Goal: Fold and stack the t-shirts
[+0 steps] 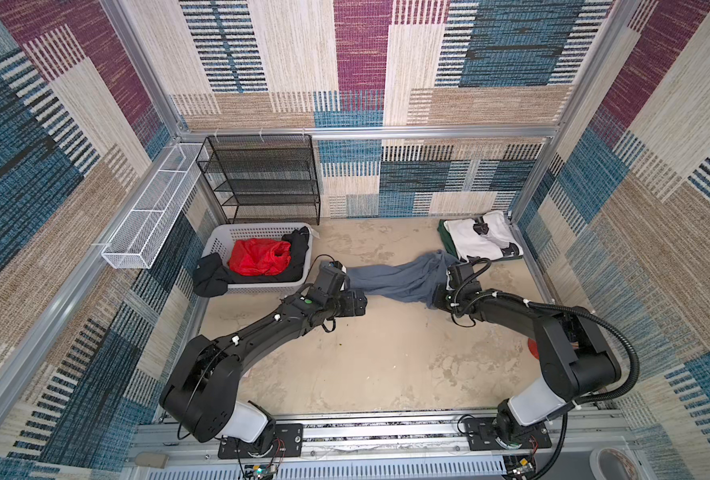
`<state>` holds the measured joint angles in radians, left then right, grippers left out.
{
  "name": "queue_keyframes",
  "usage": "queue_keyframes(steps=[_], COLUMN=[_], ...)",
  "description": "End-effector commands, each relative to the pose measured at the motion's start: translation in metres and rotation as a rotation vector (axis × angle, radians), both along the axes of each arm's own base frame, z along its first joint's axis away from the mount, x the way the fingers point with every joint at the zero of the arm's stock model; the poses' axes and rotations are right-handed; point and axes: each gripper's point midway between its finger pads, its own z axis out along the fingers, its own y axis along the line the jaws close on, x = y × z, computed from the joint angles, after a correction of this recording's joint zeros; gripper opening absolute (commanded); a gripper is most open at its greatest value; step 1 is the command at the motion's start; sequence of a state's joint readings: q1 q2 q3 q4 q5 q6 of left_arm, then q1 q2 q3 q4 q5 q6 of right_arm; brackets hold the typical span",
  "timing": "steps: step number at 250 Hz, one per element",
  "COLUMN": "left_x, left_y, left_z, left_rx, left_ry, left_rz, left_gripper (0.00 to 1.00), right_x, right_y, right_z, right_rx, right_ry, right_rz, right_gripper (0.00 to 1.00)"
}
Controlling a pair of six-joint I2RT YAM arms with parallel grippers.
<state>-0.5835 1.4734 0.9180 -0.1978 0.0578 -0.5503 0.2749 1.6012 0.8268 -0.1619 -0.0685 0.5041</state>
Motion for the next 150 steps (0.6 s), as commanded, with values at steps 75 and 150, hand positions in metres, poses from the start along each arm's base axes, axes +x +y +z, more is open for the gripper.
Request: queue_keyframes(steps=[75, 150], left_x=[0.004, 0.011], left_y=[-0.012, -0.030], left_z=[0.000, 0.002], left_rx=[-0.029, -0.085], left_ry=[-0.002, -0.007], left_rz=[-0.033, -0.062], left_gripper=[0.89, 0.84], right_x=[-0.006, -0.030], right_y=[0.030, 0.032], right_z=[0.138, 0.240], right_rx=[0.180, 0.281], right_ry=[-0.223, -0.407], right_rz=[0.144, 0.172], right_gripper=[0.00, 0.00])
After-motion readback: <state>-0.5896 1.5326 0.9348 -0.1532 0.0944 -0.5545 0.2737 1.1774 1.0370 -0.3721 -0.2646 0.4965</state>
